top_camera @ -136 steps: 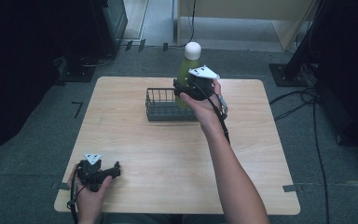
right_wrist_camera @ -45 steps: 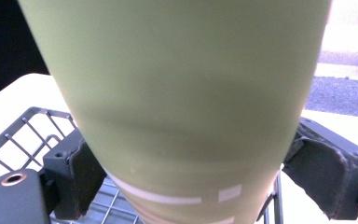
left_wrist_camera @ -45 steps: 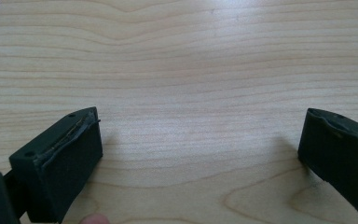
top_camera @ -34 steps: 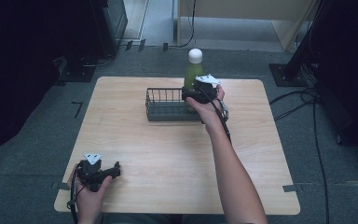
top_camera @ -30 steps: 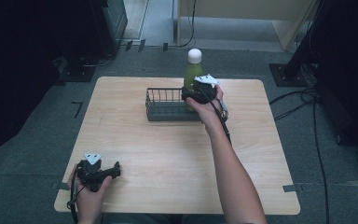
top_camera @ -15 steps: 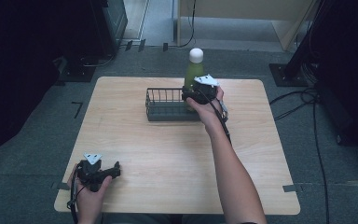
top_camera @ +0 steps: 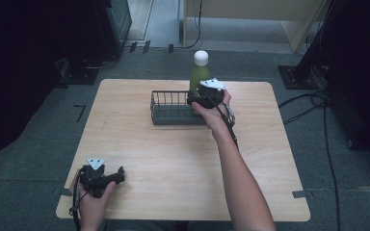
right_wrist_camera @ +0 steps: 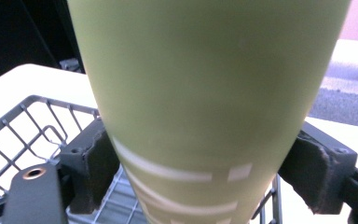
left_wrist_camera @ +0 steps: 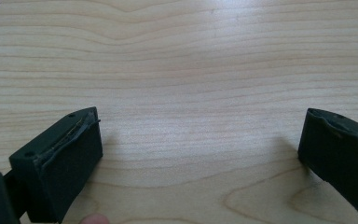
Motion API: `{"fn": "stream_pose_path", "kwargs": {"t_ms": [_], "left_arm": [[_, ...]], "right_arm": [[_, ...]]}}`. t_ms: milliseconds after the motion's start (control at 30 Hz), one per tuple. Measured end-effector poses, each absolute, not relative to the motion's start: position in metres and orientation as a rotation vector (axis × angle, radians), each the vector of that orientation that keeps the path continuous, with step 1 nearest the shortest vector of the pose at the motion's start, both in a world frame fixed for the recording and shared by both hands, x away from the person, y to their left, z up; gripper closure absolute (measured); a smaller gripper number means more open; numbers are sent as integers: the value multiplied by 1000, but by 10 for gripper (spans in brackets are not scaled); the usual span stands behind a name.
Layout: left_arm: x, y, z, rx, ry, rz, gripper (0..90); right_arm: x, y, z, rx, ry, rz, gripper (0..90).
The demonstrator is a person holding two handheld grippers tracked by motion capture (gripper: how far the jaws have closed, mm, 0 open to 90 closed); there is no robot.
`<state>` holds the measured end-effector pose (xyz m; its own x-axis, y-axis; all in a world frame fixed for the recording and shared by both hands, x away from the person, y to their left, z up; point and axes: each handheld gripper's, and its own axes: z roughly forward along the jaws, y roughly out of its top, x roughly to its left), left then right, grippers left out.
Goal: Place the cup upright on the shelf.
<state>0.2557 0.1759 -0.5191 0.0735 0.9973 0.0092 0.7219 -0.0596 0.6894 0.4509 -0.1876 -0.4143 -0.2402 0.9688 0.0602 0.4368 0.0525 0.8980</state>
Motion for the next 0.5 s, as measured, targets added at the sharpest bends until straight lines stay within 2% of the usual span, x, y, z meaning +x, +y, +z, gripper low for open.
{"fn": "stream_pose_path", "kwargs": {"t_ms": [100,500], "left_arm": [[256,176,-519,1837,1701,690,0],[256,176,-519,1837,1700,690,0]], "right_arm": [[451,-188,-417,1426,1758,1132,132],[450,-190,-418,1447,1751,1135,113]]}}
